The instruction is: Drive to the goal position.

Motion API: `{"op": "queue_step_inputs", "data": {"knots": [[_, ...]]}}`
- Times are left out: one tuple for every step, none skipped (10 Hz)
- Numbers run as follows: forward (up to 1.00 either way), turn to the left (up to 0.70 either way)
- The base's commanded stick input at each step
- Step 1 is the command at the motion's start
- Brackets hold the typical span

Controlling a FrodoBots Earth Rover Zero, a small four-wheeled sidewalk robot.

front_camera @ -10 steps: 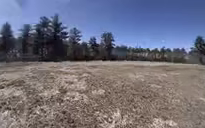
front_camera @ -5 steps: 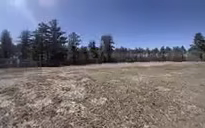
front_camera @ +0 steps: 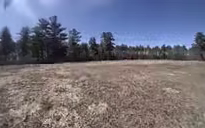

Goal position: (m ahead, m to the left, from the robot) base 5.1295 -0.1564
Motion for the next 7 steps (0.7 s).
{"op": "queue_step_inputs", "data": {"knots": [[0.70,0.00],[0.70,-0.11],[0.70,-0.33],[0.70,-0.15],[0.70,-0.03],[0.70,0.00],[0.70,0.00]]}}
